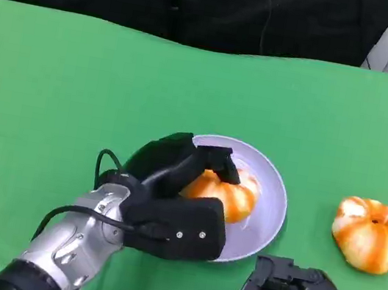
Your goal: Grasp the bread from the table and place it into the plate.
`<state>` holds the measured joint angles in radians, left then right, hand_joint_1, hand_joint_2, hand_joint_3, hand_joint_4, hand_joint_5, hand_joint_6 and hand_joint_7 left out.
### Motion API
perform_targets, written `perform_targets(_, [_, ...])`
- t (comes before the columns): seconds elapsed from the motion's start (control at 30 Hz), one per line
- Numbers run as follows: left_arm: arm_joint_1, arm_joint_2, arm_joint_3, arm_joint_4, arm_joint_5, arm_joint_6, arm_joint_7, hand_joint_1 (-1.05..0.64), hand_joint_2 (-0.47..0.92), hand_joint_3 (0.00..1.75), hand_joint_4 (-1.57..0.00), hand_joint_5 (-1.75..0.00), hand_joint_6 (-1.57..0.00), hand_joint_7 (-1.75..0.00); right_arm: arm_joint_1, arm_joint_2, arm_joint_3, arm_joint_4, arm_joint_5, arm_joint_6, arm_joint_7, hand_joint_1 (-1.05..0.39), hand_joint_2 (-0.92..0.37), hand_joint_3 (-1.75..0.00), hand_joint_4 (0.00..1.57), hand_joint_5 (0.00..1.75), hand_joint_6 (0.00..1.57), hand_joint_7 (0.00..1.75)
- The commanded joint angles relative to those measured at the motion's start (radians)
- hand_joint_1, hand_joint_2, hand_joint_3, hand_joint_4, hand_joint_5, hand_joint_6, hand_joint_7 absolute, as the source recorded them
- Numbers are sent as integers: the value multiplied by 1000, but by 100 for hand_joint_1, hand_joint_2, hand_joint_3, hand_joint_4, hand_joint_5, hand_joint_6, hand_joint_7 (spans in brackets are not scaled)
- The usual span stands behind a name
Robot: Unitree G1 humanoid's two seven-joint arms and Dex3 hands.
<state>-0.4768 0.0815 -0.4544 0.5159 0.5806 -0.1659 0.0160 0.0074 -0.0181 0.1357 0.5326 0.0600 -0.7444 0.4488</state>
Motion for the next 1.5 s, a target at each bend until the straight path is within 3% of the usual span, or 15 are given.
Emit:
perform_targets(0.03, [-23, 5, 2, 30, -9, -16, -6, -15, 80, 0, -43, -139, -73, -86, 3, -6, -2, 6, 7, -15, -1, -15, -56, -107, 89, 147, 88, 120])
perform_targets(0.23, [-37, 2, 2, 69, -7, -25, -4, -16, 80, 0, -41, -141, -73, -84, -2, -5, -2, 18, 5, -30, -1, -15, -55, -108, 87, 150, 87, 122])
perform_targets(0.33, [-41, -1, 3, 83, -14, -30, -10, -16, 82, 0, -43, -132, -82, -63, -2, -4, -2, 19, 4, -31, -3, -15, -55, -108, 87, 150, 87, 123])
perform_targets(0.37, [-43, -2, 3, 93, -19, -37, -13, -19, 83, 0, -50, -101, -87, -38, -2, -4, -2, 20, 2, -36, -5, -16, -55, -108, 87, 150, 86, 123])
perform_targets(0.43, [-47, -3, 4, 105, -24, -45, -15, -21, 85, 0, -62, -66, -95, -11, -3, -4, -2, 23, 0, -42, -7, -16, -55, -108, 87, 151, 86, 123])
perform_targets(0.6, [-56, 0, 3, 124, -32, -60, -29, -21, 85, 0, -67, -54, -98, -2, -3, -4, -2, 26, 1, -45, -7, -16, -55, -108, 87, 151, 86, 124])
perform_targets(0.63, [-61, 3, 2, 133, -37, -66, -40, -32, 89, 5, -66, -32, -84, -1, -3, -4, -2, 26, 2, -44, -7, -16, -56, -107, 86, 151, 86, 124])
perform_targets(0.67, [-64, 5, 2, 140, -40, -72, -48, -37, 91, 7, -67, -22, -79, -1, -3, -4, -2, 26, 2, -43, -7, -16, -56, -107, 86, 151, 86, 124])
perform_targets(0.77, [-76, 17, 5, 159, -48, -87, -70, -57, 92, 26, -62, -6, -63, 0, 2, -7, 0, 13, -1, -29, -9, -16, -56, -107, 86, 150, 86, 124])
perform_targets(1.07, [-69, 2, 47, 158, -135, -89, -137, -81, 92, 65, -38, 0, -36, 0, -2, -6, -1, 19, 7, -32, -2, -17, -55, -107, 86, 151, 87, 123])
perform_targets(1.27, [-65, 7, 60, 155, -170, -104, -156, -88, 92, 76, -27, 0, -27, 0, 1, -7, 0, 15, -5, -32, -13, -17, -55, -107, 86, 153, 86, 124])
perform_targets(1.5, [-40, -3, 100, 137, -224, -152, -150, -96, 92, 85, -24, 0, -23, -1, 2, -6, 2, 12, 5, -31, -7, -16, -54, -109, 85, 154, 86, 125])
